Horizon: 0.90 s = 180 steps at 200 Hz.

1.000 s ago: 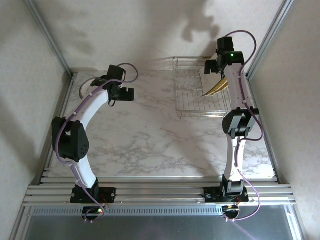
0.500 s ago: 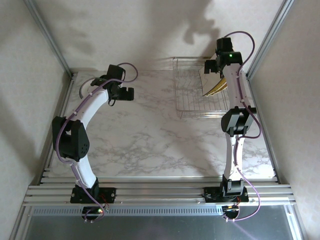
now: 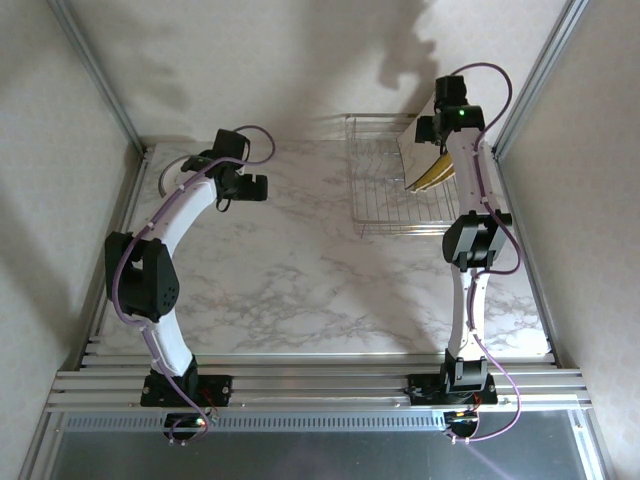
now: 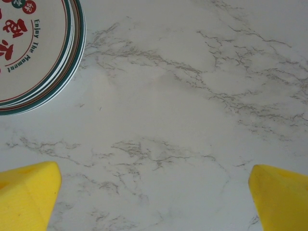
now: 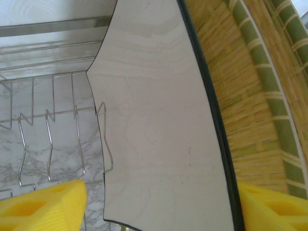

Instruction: Unload the plates from the dish rack

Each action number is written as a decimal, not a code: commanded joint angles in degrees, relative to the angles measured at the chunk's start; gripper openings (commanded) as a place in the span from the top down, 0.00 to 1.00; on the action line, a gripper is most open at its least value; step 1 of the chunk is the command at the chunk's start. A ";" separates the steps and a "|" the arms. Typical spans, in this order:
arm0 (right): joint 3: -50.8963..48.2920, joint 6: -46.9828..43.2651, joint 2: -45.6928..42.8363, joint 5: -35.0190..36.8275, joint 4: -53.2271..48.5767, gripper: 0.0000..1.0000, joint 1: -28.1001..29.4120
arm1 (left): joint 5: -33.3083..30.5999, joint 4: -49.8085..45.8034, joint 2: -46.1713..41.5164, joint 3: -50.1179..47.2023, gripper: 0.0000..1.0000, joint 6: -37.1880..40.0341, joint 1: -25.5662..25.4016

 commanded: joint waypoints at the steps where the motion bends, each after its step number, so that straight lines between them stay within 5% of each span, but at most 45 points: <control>1: 1.25 1.00 1.80 -2.37 1.30 0.32 0.52 | 0.60 0.38 1.19 1.36 0.00 0.75 0.47; 180: -2.24 1.53 0.49 -2.46 4.13 1.00 0.51 | 0.71 -0.53 1.87 1.68 0.00 0.57 0.43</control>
